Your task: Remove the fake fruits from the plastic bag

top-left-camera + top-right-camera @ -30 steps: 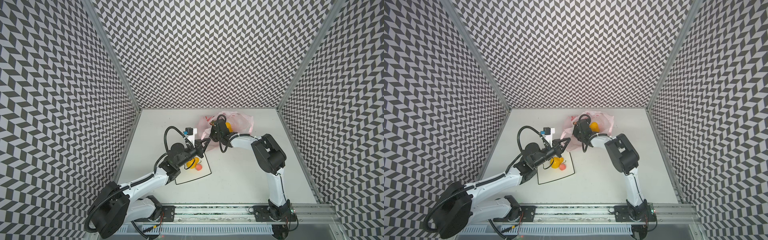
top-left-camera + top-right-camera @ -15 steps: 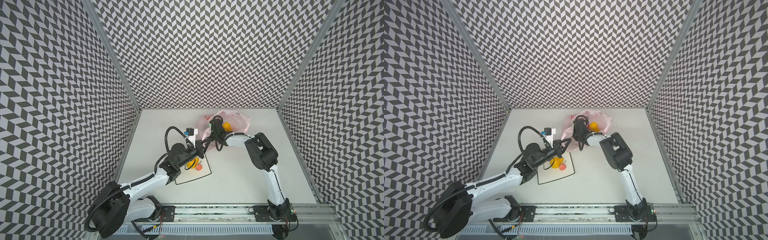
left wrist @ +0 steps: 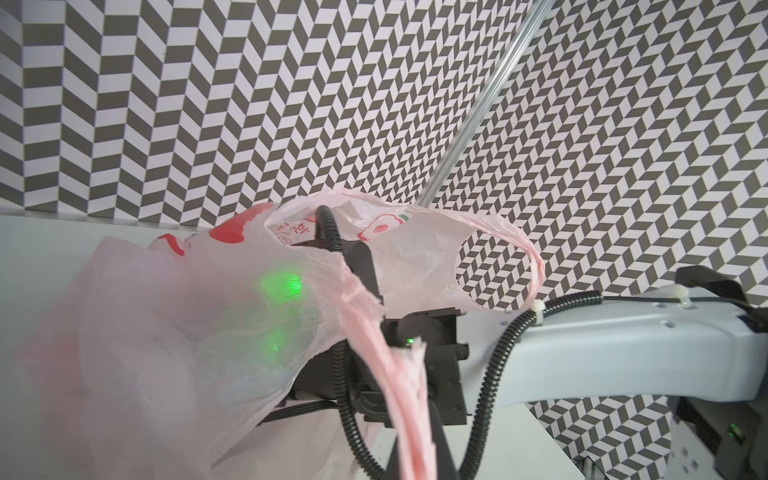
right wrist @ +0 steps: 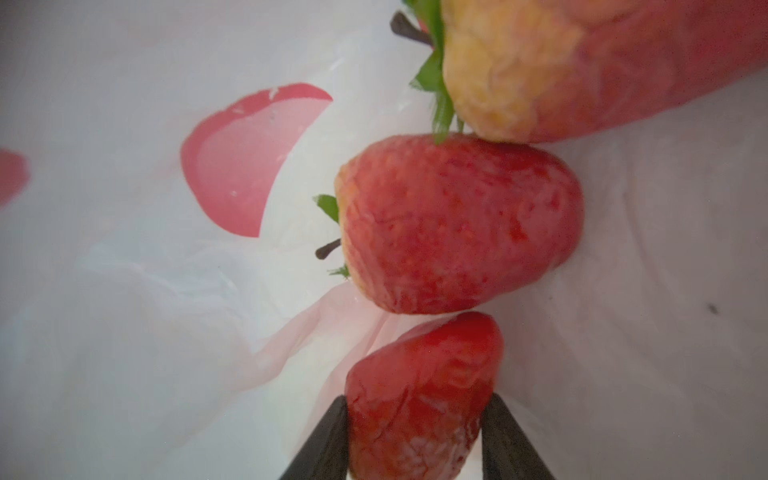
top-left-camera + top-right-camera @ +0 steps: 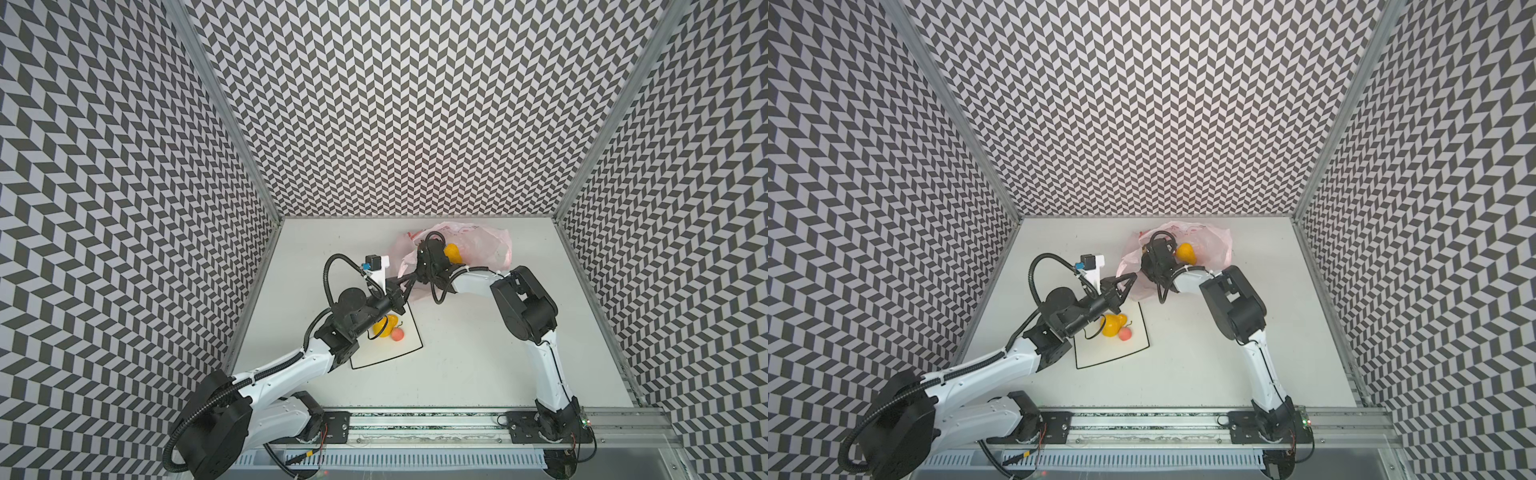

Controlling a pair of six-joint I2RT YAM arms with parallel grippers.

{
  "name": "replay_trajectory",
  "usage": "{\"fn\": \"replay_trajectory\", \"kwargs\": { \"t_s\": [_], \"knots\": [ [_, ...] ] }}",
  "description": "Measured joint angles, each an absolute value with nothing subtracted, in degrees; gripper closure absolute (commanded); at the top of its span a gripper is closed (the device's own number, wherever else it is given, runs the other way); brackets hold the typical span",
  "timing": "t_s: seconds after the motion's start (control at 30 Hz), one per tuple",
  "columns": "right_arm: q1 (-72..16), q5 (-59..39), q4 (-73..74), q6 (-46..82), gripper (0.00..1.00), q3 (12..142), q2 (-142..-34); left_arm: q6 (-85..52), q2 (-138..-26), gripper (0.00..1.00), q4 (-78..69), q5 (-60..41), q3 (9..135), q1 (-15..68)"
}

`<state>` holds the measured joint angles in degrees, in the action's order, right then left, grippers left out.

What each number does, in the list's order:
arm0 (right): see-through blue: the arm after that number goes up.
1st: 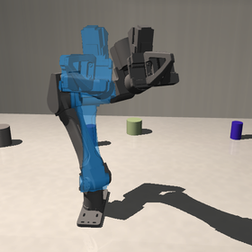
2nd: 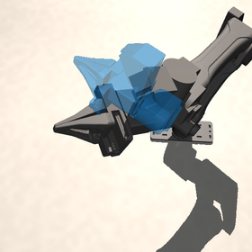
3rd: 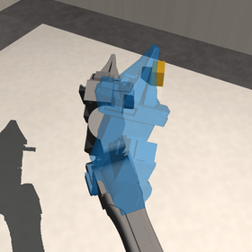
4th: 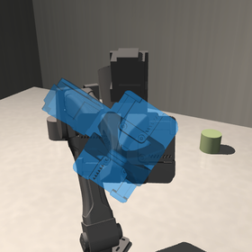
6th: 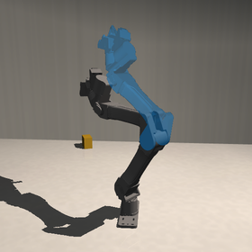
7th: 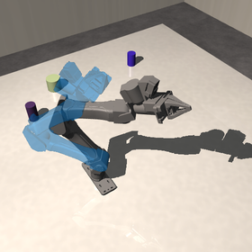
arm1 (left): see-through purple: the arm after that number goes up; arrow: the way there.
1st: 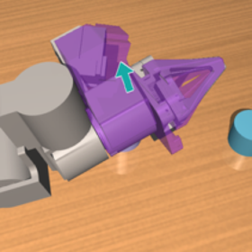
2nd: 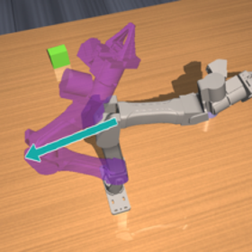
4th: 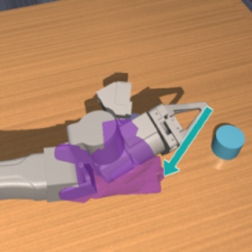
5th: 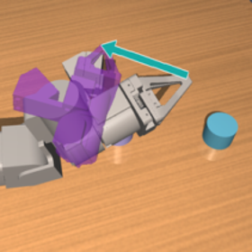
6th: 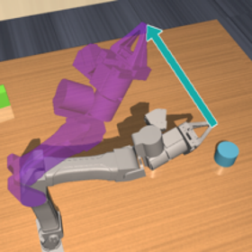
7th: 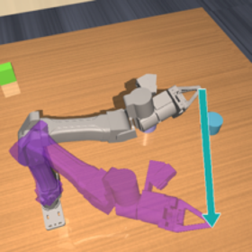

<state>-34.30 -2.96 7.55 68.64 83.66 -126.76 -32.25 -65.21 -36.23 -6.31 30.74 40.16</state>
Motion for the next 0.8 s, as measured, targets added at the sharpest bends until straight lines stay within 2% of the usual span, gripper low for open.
{"fn": "replay_trajectory", "kwargs": {
  "t_s": [0.8],
  "knots": [
    [-33.2, -2.4, 4.4, 44.4, 0.63, 56.6, -92.8, -32.2, -64.1, 1.0, -35.5, -3.9, 27.4, 37.9]
  ]
}}
